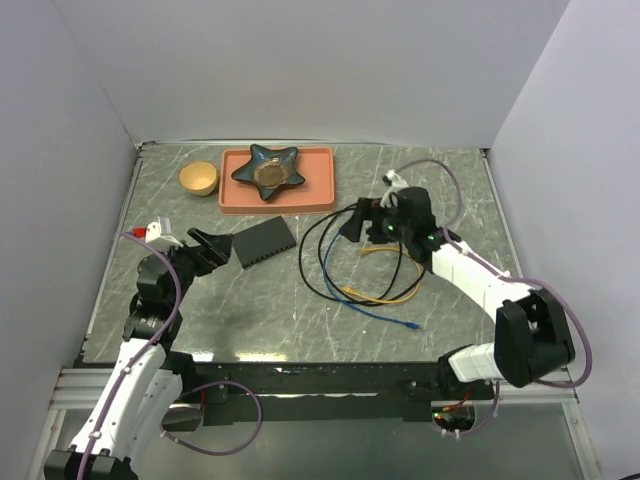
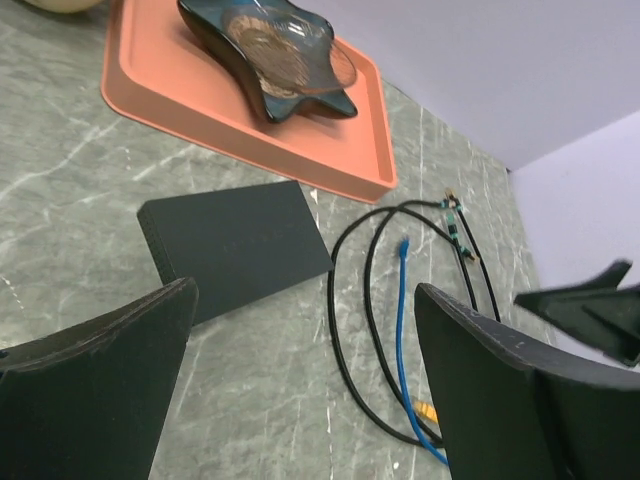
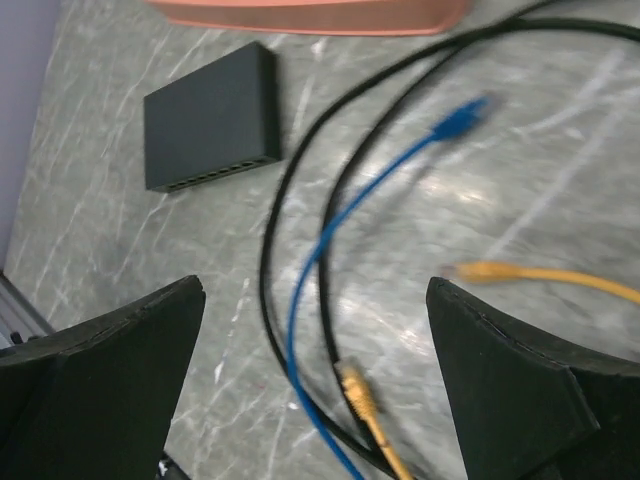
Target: Insert the plug into the switch port
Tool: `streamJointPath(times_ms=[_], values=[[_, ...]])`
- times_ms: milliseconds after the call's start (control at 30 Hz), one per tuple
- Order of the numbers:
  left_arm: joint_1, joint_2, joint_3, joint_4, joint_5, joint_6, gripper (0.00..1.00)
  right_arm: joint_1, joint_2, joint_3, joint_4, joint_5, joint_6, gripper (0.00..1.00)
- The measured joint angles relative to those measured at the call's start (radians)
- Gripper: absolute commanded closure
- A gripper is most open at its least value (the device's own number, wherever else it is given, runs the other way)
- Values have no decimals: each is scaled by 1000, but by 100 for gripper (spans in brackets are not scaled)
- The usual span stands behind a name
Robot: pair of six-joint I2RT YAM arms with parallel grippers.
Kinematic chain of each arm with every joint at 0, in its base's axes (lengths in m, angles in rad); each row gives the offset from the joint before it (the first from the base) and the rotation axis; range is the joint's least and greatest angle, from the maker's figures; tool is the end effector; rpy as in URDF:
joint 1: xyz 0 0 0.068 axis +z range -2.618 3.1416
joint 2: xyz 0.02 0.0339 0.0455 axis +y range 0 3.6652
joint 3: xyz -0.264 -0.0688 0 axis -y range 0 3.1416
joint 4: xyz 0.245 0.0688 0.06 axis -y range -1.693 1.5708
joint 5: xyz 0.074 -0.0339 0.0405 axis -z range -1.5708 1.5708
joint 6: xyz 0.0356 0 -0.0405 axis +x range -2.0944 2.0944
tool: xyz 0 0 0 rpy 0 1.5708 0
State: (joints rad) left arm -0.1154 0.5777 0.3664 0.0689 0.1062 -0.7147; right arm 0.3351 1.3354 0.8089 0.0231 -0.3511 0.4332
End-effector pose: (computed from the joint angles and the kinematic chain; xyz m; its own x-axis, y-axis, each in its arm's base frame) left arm 0.1578 -0.0221 0.2494 -0.2498 -0.6271 -0.7378 0.0728 0.7476 -0.6601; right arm 0.2741 0.1084 0.2472 -0.6626 0.1867 -0.7254 -0.3473 0.7815 0.5183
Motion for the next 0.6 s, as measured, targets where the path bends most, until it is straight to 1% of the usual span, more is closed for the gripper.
streamJointPath(times_ms=[67,200,367,400,467,600], values=[[0,5,-2,0,14,0,4,51,36,74,-42,27,-13,0],[0,44,13,-16,30,1,4,71,148,198,-101,84,-13,0],[0,90,26,-32,46,-2,4,92,282,272,-202,158,-2,2],[0,93,26,-33,48,-2,4,98,308,278,-215,162,3,5],[0,96,26,-38,51,-4,4,109,345,284,-230,162,11,6],[0,96,27,-39,55,-5,4,121,408,296,-257,147,32,14]])
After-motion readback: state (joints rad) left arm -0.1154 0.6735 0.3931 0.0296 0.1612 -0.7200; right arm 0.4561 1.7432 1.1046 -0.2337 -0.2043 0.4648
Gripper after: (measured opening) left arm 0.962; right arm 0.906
